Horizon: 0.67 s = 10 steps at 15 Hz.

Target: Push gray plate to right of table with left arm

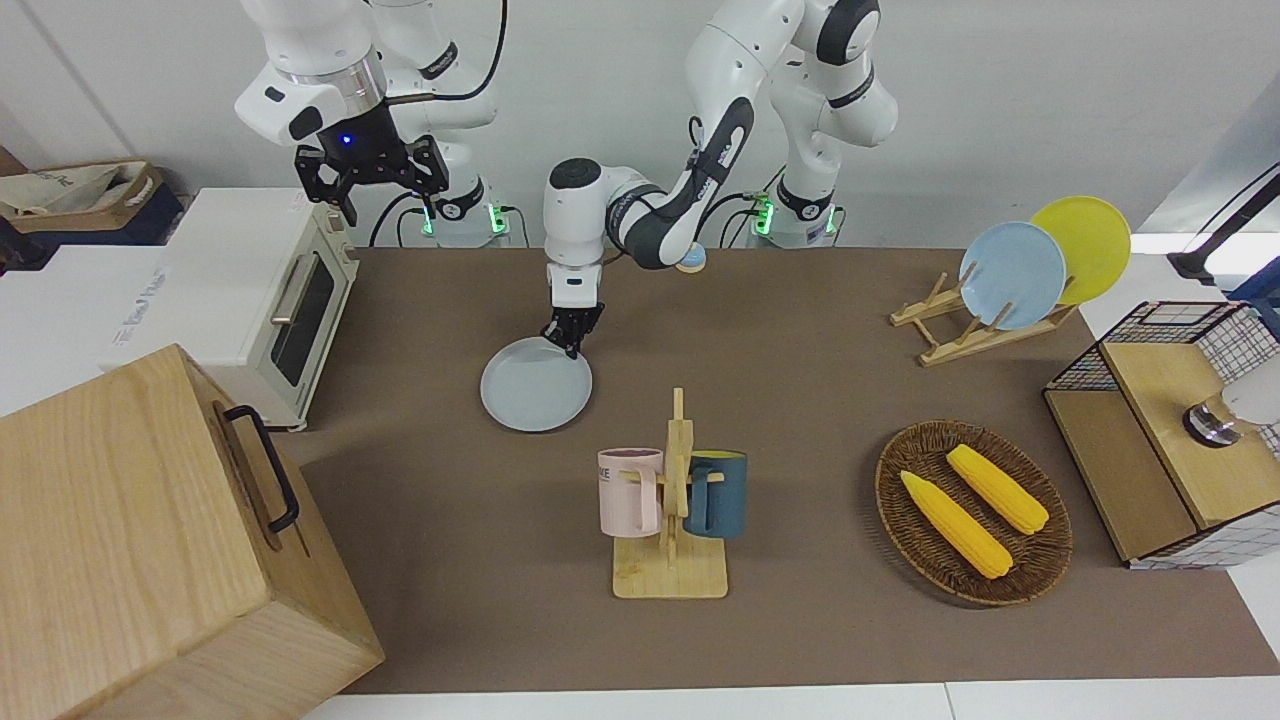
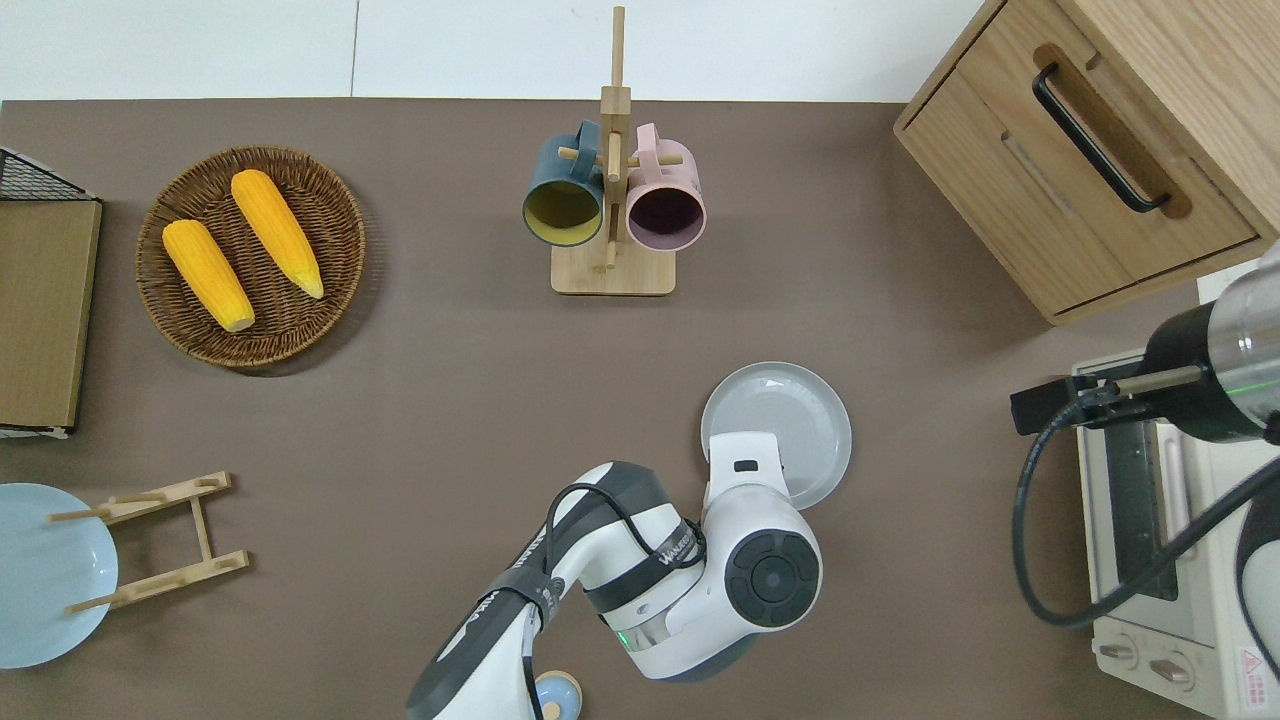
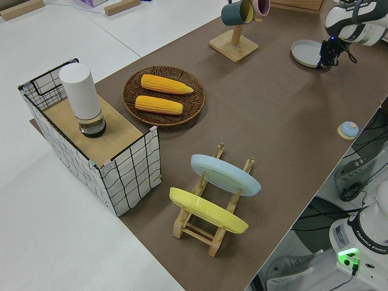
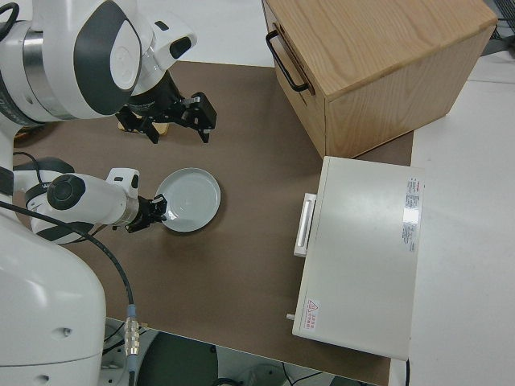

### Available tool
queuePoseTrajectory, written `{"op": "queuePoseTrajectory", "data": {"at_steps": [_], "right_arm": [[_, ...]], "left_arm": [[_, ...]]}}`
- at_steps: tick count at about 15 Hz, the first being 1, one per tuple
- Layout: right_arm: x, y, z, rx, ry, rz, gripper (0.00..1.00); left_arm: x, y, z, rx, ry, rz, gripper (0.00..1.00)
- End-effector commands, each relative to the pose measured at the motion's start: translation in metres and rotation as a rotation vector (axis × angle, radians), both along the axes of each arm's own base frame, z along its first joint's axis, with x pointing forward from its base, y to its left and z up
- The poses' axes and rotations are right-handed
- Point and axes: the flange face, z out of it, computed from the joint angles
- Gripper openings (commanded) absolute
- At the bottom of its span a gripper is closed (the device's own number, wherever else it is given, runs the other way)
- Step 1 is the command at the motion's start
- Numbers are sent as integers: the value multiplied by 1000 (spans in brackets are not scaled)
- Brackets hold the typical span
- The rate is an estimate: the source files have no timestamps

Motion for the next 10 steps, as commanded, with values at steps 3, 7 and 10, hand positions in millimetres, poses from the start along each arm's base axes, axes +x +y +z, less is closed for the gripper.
{"op": "queuePoseTrajectory", "data": {"at_steps": [3,7,10], "right_arm": [[-3,-2,4,9,5,-5,983],[-2,-2,4,9,5,-6,983],[-3,-2,4,9,5,-5,983]], "left_arm": [[6,-6,-4,25,-9,10,33],[13,0,7,20,-20,16,529],[17,1,18,38,-19,19,733]]}}
